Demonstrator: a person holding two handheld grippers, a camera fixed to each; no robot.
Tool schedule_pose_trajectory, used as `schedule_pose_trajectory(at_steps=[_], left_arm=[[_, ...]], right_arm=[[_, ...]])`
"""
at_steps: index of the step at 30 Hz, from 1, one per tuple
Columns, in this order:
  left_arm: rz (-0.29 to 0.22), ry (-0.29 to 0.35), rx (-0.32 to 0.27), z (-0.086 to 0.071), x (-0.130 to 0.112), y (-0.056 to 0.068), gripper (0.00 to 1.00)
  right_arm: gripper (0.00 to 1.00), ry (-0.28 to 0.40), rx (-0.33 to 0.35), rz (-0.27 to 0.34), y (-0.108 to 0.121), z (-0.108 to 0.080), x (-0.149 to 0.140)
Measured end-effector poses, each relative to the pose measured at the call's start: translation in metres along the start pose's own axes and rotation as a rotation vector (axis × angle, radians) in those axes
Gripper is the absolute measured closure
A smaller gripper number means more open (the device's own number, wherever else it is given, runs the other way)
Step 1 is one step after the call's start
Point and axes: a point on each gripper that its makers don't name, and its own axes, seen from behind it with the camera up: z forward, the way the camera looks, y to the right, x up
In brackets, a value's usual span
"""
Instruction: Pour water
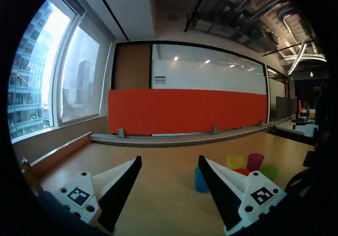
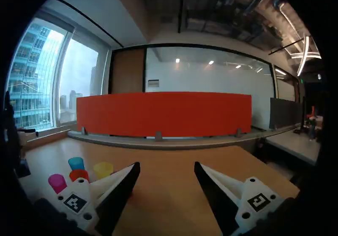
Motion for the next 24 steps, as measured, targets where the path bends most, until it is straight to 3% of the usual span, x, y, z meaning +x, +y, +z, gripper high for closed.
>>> schedule_pose_trajectory(at_steps=[15, 24], left_arm=[[0.017, 0.001, -0.052, 0.013, 0.083, 0.005, 0.0], [0.028, -0.012, -0.089, 0.02, 0.116, 0.011, 0.0]], right_arm=[[0.01, -0.018, 0.059, 0.003, -0.01, 0.004, 0.064], [0.01, -0.01, 0.09, 0.006, -0.018, 0.007, 0.105]])
